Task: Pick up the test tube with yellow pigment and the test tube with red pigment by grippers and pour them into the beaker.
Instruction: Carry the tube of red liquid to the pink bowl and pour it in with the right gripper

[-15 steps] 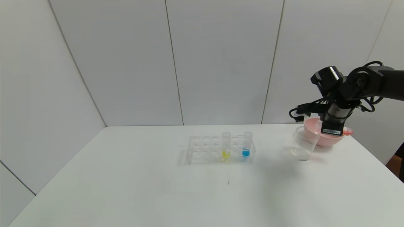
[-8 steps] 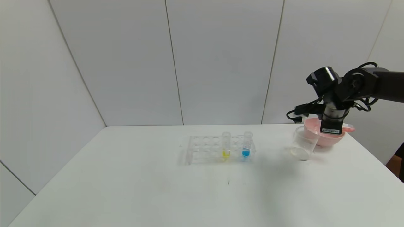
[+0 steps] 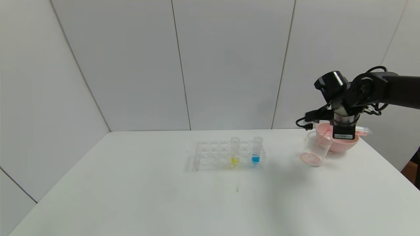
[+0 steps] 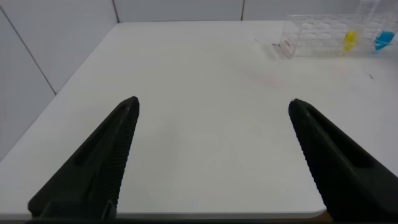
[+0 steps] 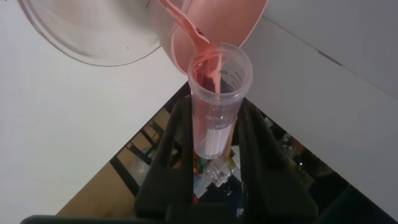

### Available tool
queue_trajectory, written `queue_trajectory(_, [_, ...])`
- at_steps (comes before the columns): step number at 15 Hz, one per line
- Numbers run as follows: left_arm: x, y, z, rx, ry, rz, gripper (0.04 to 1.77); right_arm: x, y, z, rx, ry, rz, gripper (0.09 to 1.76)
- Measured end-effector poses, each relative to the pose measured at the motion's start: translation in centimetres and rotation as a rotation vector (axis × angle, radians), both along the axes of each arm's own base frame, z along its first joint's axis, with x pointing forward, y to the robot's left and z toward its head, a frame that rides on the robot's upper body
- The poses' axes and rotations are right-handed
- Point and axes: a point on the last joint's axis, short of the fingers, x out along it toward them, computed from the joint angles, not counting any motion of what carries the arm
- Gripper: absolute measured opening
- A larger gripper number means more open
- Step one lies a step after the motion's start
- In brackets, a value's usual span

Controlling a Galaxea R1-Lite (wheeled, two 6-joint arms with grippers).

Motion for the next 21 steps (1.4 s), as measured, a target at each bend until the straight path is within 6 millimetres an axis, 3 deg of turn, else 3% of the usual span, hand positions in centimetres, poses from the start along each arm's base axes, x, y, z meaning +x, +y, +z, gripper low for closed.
queue_trajectory(21, [0.0, 0.0, 0.0, 0.000, 0.000, 0.000, 1.72, -0.3, 1.2, 0.6, -0.087, 0.031, 0.072, 0.49])
